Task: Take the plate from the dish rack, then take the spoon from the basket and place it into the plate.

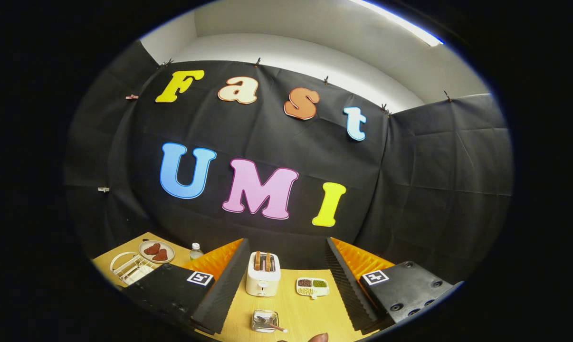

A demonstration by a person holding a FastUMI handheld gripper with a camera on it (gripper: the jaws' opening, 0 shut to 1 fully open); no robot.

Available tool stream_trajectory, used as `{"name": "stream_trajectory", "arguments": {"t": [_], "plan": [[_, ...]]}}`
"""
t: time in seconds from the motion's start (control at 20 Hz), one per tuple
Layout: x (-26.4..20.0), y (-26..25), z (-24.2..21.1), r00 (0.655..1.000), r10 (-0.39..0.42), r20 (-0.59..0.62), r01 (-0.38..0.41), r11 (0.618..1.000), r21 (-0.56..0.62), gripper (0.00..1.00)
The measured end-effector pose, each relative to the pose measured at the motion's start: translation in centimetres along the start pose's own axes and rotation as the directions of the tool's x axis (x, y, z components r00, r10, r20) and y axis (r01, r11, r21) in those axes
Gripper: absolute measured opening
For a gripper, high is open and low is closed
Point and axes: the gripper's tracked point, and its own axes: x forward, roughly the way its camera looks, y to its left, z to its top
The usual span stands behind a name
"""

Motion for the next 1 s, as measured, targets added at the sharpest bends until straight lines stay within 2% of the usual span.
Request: {"name": "stream_trajectory", "arguments": {"t": [0.15,0.5,0.65,1.0], "plan": [[1.0,1.5,-2.3,0.995,0.034,-0.089,-0.035,0.999,-0.008,0.97],[4.8,8.3,-8.1,0.955,0.128,-0.269,-0.131,0.991,0.006,0.97],[6.3,11.1,-11.9,0.919,0.151,-0.363,-0.15,0.988,0.032,0.98],[8.7,16.1,-22.2,0.798,0.158,-0.581,-0.138,0.987,0.078,0.97]]}}
